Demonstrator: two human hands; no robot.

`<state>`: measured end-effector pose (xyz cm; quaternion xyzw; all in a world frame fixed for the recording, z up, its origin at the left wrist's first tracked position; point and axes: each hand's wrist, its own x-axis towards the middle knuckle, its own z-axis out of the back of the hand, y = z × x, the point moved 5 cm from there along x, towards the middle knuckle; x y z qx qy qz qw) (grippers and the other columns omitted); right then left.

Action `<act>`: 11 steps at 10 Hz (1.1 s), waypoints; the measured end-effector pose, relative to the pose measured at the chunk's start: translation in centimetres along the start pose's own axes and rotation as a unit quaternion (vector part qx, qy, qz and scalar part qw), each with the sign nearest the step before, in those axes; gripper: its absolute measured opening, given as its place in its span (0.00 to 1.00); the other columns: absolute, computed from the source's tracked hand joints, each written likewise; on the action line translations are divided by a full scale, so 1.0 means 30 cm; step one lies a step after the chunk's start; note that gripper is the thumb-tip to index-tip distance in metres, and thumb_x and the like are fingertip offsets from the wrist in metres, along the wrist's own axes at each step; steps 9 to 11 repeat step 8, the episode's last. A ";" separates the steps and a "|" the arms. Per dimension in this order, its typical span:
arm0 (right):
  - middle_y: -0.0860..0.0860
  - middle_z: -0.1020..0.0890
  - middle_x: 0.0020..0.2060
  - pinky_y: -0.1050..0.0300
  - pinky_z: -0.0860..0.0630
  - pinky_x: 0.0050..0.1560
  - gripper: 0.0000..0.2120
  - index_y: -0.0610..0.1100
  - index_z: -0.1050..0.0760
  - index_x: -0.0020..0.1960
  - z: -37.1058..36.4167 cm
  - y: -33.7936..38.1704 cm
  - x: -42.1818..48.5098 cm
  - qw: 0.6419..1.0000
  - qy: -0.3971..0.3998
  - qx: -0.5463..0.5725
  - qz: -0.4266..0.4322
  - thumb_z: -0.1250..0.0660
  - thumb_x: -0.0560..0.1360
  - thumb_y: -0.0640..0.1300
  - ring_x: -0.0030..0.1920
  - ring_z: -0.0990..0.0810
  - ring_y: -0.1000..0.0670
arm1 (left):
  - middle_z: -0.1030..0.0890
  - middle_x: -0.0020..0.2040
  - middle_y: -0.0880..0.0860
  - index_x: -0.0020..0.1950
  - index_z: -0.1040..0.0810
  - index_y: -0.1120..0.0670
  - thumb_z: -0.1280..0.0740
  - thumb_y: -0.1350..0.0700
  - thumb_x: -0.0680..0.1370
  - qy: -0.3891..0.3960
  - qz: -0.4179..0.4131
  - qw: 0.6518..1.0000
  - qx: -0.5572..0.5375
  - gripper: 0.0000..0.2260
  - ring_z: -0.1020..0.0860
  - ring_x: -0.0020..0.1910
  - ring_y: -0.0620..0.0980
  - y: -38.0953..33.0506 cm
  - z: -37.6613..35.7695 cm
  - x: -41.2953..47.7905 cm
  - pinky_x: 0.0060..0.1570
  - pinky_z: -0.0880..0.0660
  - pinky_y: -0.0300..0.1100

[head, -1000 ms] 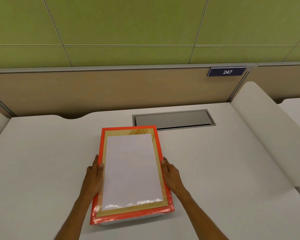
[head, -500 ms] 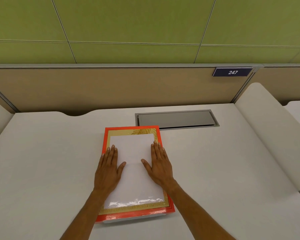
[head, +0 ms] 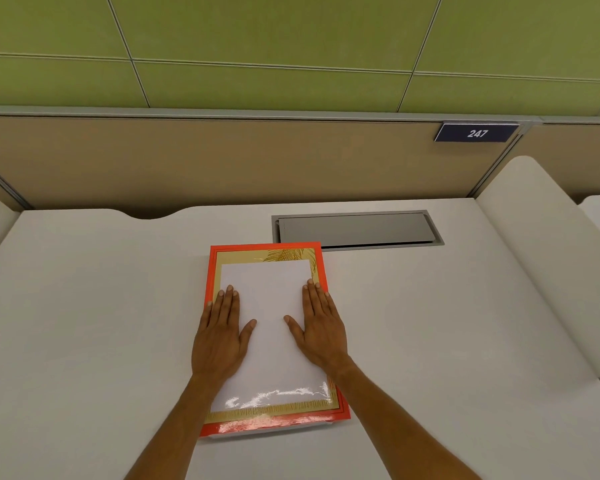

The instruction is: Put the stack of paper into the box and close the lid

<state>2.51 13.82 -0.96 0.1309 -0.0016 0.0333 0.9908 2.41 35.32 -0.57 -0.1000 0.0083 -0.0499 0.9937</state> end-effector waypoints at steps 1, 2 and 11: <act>0.49 0.54 0.80 0.54 0.55 0.79 0.39 0.45 0.59 0.80 0.004 0.002 0.000 1.000 0.004 -0.002 -0.002 0.56 0.79 0.67 0.80 0.56 0.50 | 0.46 0.81 0.54 0.79 0.49 0.57 0.56 0.36 0.79 0.004 0.004 1.000 0.005 0.35 0.48 0.80 0.52 0.002 -0.005 0.000 0.78 0.46 0.51; 0.50 0.55 0.80 0.53 0.54 0.80 0.39 0.45 0.60 0.80 0.012 0.005 -0.002 1.000 0.022 -0.003 -0.007 0.55 0.79 0.67 0.80 0.58 0.50 | 0.47 0.81 0.54 0.80 0.50 0.57 0.56 0.36 0.79 0.016 0.007 1.000 0.006 0.35 0.49 0.80 0.51 0.001 0.000 -0.001 0.78 0.47 0.50; 0.51 0.55 0.80 0.55 0.61 0.77 0.42 0.48 0.61 0.79 0.215 -0.116 -0.035 0.999 0.011 0.028 0.021 0.56 0.75 0.71 0.80 0.57 0.50 | 0.48 0.81 0.53 0.80 0.51 0.54 0.59 0.31 0.76 -0.057 0.058 0.994 -0.070 0.39 0.49 0.80 0.53 -0.184 0.116 -0.066 0.76 0.54 0.47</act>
